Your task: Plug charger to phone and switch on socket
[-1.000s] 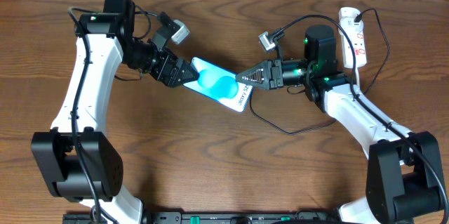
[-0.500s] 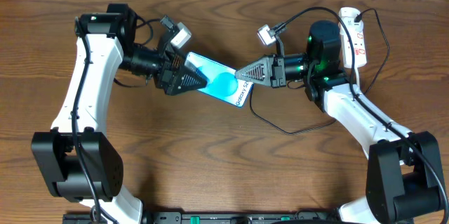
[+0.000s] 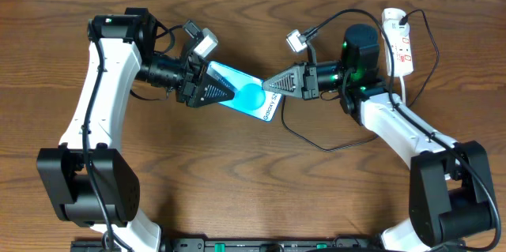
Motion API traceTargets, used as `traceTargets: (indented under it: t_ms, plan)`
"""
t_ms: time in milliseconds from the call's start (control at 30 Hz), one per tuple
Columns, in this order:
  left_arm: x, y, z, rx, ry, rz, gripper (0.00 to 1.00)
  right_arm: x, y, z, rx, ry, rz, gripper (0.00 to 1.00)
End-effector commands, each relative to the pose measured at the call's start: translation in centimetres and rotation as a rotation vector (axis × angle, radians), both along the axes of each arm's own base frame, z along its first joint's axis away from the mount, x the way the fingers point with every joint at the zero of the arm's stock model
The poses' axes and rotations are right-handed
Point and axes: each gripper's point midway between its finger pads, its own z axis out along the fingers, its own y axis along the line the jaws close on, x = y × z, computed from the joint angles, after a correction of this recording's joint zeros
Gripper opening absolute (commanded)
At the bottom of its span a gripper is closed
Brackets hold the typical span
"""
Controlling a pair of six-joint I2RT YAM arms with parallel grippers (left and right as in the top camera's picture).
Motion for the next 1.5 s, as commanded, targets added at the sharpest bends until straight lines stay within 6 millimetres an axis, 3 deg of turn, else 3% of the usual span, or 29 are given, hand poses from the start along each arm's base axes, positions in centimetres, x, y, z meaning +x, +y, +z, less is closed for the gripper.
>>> traceTargets:
  t_ms: [0,167,467,900,1133,1300,1333,1367,1400,1433,1467]
  plan:
    - [-0.2,-0.5,1.1,-0.048,-0.078,-0.028,0.63,-0.2,0.5,0.9,0.017,-0.042,0.032,0.01]
    - [-0.2,-0.4,0.6,-0.048,-0.069,-0.027,0.52,-0.2,0.5,1.0,0.019,-0.05,0.033,0.01]
    - [-0.6,-0.4,-0.3,-0.047,-0.035,-0.027,0.44,-0.1,0.5,2.2,0.042,-0.102,0.035,0.01]
    - [-0.5,-0.5,-0.2,-0.056,-0.04,-0.025,0.29,-1.1,1.1,2.2,0.045,-0.096,0.079,0.01]
    - [-0.5,-0.5,-0.1,-0.056,-0.037,-0.023,0.08,-1.1,1.1,2.2,0.045,-0.097,0.08,0.01]
    - [-0.4,-0.7,0.3,-0.086,-0.037,-0.018,0.08,-1.1,1.2,2.2,0.047,-0.104,0.079,0.01]
    - [-0.4,-0.7,0.3,-0.085,-0.037,-0.018,0.07,-1.1,1.2,2.3,0.048,-0.107,0.079,0.04]
    - [-0.4,-0.7,0.3,-0.085,-0.037,-0.018,0.08,-1.1,1.2,2.3,0.049,-0.114,0.08,0.27]
    - [-0.4,-0.7,0.3,-0.085,-0.036,-0.018,0.07,-1.0,1.1,2.4,0.053,-0.127,0.078,0.58]
    - [-0.4,-0.7,0.3,-0.084,-0.036,-0.018,0.07,-0.9,1.1,2.6,0.057,-0.142,0.074,0.74]
    - [-0.4,-0.7,0.3,-0.084,-0.036,-0.018,0.07,-0.8,0.9,2.8,0.06,-0.152,0.069,0.82]
